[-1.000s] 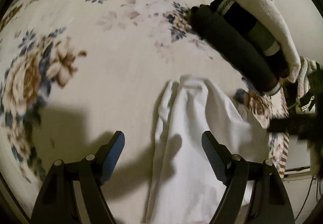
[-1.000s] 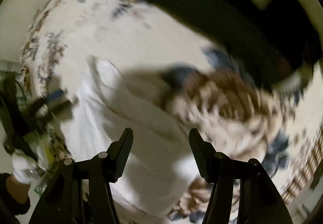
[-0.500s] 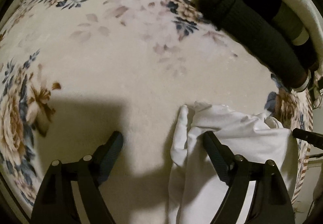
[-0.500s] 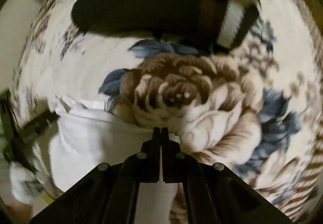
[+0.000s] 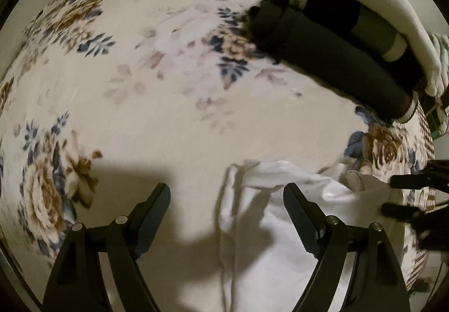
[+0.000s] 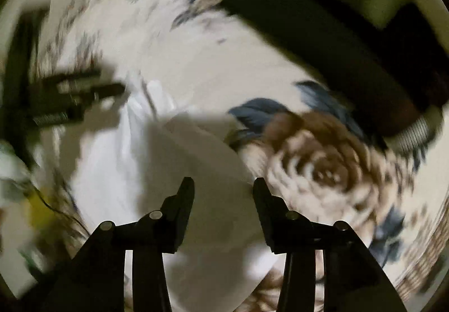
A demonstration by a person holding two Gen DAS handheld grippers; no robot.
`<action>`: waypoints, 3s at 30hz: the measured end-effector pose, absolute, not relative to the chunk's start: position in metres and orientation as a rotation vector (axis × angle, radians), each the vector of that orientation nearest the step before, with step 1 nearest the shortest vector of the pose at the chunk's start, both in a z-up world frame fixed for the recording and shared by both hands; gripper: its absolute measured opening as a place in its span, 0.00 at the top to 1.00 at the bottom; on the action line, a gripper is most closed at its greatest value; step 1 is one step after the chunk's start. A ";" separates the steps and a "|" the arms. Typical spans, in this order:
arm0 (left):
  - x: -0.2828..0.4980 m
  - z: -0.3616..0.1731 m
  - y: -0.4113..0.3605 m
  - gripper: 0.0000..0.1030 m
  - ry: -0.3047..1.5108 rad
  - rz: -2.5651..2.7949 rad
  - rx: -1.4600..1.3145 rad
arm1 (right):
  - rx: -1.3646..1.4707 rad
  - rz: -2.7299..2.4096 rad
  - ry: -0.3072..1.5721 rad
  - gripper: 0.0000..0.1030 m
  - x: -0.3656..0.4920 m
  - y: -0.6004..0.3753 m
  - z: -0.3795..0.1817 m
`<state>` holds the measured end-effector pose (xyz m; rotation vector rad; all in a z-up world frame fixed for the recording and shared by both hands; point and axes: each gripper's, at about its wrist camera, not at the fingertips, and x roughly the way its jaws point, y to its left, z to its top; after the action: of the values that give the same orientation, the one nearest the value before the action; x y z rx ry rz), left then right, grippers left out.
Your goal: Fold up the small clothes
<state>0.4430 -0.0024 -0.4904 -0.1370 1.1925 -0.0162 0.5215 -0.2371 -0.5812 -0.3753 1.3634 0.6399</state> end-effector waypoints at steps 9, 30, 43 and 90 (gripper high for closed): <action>0.452 -0.490 -0.013 0.20 1.187 -0.028 -0.108 | -0.371 0.614 1.231 0.98 0.519 -0.232 -0.558; 0.458 -0.506 0.030 0.16 1.283 -0.081 -0.476 | 0.430 0.336 1.453 0.44 0.554 -0.353 -0.608; 0.477 -0.509 -0.012 0.88 1.221 -0.127 -0.046 | 0.381 0.274 1.383 0.93 0.538 -0.343 -0.618; 0.410 -0.532 -0.016 0.77 1.290 -0.247 -0.640 | 0.379 0.230 1.423 0.78 0.493 -0.348 -0.617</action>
<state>0.4097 -0.0159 -0.5317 -0.6397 1.2904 -0.2468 0.4927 -0.3478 -0.6172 0.3794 1.4234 0.2297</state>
